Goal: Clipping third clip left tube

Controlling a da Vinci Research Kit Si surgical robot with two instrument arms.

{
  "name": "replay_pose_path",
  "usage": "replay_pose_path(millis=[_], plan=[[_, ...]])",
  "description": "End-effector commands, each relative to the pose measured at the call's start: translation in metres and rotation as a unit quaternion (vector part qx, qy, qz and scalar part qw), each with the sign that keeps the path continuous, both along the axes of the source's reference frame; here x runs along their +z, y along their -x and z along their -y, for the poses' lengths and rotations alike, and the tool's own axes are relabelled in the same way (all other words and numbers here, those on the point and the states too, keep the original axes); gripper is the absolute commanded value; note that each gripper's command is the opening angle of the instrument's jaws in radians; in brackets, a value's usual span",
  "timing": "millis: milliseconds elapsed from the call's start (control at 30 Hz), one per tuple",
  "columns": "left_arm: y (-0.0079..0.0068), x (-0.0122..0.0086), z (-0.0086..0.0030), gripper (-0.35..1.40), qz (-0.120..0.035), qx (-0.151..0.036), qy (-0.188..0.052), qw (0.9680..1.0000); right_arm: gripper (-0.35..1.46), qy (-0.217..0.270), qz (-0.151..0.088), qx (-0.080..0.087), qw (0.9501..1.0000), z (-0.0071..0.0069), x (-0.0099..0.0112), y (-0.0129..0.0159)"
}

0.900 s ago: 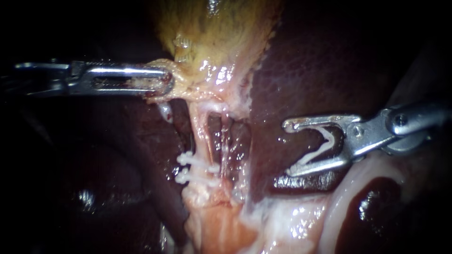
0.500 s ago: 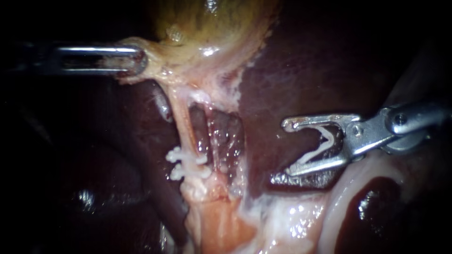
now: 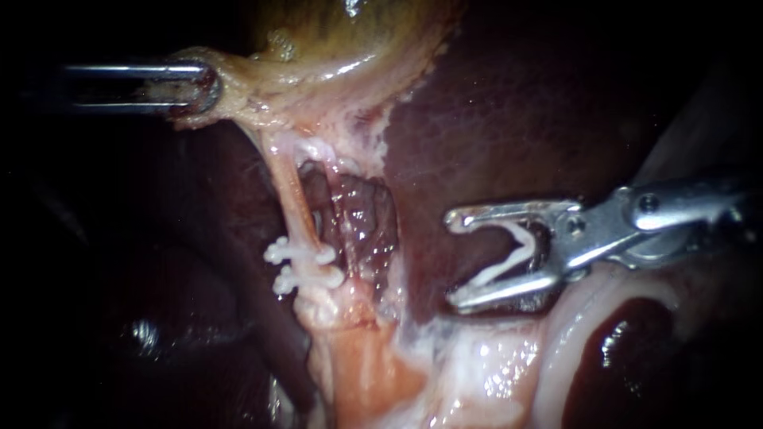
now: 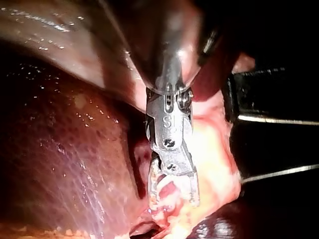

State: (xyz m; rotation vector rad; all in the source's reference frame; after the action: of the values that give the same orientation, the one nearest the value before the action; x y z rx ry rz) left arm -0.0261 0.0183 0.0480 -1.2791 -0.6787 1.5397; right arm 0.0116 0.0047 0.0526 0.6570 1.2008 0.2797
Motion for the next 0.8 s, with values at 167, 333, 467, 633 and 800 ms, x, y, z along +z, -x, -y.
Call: replay_pose_path(millis=[167, 333, 467, 633, 800], plan=[[0.0003, -0.0002, 0.0001, -0.35, -0.002, -0.001, 0.000, 1.0000, 0.50, -0.043, 0.003, 0.017, 0.9989, -0.0004, 0.0000, -0.0040], [0.0005, -0.0005, 0.0002, -0.35, -0.004, -0.003, 0.003, 1.0000, 0.50, -0.067, 0.000, 0.029, 0.9974, -0.0011, 0.0015, -0.0070], [0.0007, -0.0008, 0.0003, -0.35, -0.003, -0.001, 0.002, 1.0000, 0.50, -0.074, -0.001, 0.036, 0.9966, -0.0016, 0.0031, -0.0086], [0.0007, -0.0010, 0.0004, -0.35, -0.002, -0.001, 0.002, 1.0000, 0.50, -0.077, 0.002, 0.038, 0.9963, -0.0021, 0.0052, -0.0088], [0.0008, -0.0010, 0.0004, -0.35, -0.002, -0.001, 0.002, 1.0000, 0.50, -0.079, 0.004, 0.040, 0.9960, -0.0024, 0.0072, -0.0087]])
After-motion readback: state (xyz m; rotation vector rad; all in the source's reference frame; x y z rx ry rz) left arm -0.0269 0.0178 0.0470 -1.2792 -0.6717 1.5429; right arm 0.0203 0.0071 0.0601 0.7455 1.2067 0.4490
